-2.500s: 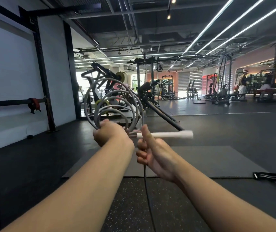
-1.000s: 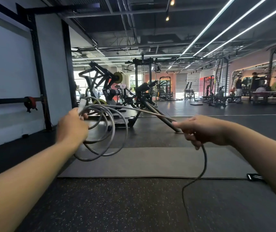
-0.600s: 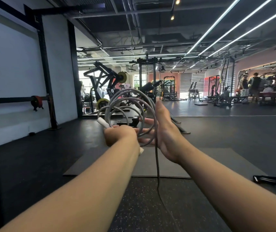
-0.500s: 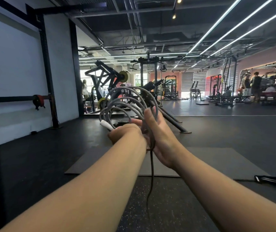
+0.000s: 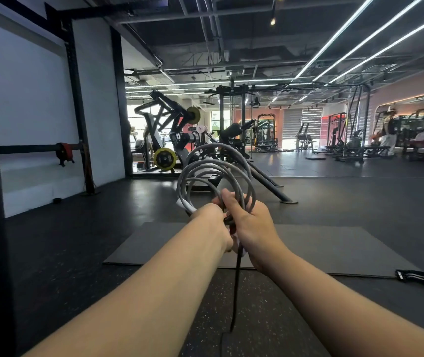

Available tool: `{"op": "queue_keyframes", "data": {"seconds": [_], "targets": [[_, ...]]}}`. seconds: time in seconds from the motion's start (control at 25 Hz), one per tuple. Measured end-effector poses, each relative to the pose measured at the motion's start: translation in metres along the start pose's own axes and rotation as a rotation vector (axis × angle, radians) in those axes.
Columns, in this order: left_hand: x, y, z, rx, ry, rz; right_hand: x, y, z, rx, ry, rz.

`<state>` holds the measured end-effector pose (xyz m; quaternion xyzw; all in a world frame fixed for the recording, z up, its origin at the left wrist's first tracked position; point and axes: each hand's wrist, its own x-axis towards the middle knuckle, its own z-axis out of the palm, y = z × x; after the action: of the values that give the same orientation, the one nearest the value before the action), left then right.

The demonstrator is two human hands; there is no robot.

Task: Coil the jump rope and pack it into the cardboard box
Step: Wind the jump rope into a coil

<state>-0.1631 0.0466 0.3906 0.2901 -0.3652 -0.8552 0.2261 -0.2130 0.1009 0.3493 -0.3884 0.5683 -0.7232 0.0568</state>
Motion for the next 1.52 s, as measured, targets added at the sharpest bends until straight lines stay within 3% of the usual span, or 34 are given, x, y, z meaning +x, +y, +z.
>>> {"op": "queue_keyframes", "data": {"seconds": [0.08, 0.28, 0.48, 0.56, 0.64, 0.68, 0.8, 0.84, 0.88, 0.96, 1.0, 1.12, 1.24, 1.4, 1.52], "targets": [[0.001, -0.001, -0.001, -0.092, -0.005, -0.004, -0.002, -0.008, 0.0, 0.015, 0.008, 0.014], [-0.017, 0.009, -0.003, -0.207, 0.067, 0.073, -0.005, 0.002, -0.002, -0.074, -0.224, -0.053], [-0.033, 0.011, -0.005, -0.026, 0.142, 0.117, -0.001, 0.004, -0.001, -0.113, -0.081, -0.098], [-0.026, 0.016, -0.007, 0.123, 0.297, 0.2, 0.004, 0.004, -0.01, -0.121, -0.081, -0.044], [-0.011, 0.022, -0.02, 0.321, 0.435, 0.452, 0.013, 0.0, -0.022, -0.168, -0.138, 0.04], [-0.007, 0.027, -0.027, 0.503, 0.498, 0.663, 0.018, -0.005, -0.029, -0.216, -0.181, 0.078], [-0.003, 0.04, -0.036, 1.538, 0.547, 1.598, 0.032, -0.021, -0.044, -0.408, -0.33, 0.133], [-0.006, 0.043, -0.032, 1.891, 0.465, 1.832, 0.037, -0.026, -0.047, -0.485, -0.383, 0.132], [-0.008, 0.047, -0.024, 2.184, 0.328, 1.921, 0.04, -0.03, -0.051, -0.573, -0.437, 0.133], [-0.01, 0.055, -0.005, 2.496, 0.017, 1.801, 0.045, -0.038, -0.057, -0.794, -0.53, 0.117], [-0.009, 0.059, 0.002, 2.499, -0.11, 1.688, 0.045, -0.042, -0.058, -0.875, -0.574, 0.089], [-0.001, 0.064, 0.005, 2.206, -0.379, 1.224, 0.045, -0.048, -0.064, -0.921, -0.649, 0.041], [0.007, 0.057, -0.006, 1.998, -0.443, 0.735, 0.047, -0.049, -0.07, -1.018, -0.656, 0.001], [0.001, 0.061, -0.018, 1.565, -0.476, 0.601, 0.048, -0.051, -0.081, -0.883, -0.571, 0.182], [-0.013, 0.062, -0.022, 1.464, -0.611, 0.362, 0.051, -0.057, -0.081, -0.877, -0.596, 0.131]]}}
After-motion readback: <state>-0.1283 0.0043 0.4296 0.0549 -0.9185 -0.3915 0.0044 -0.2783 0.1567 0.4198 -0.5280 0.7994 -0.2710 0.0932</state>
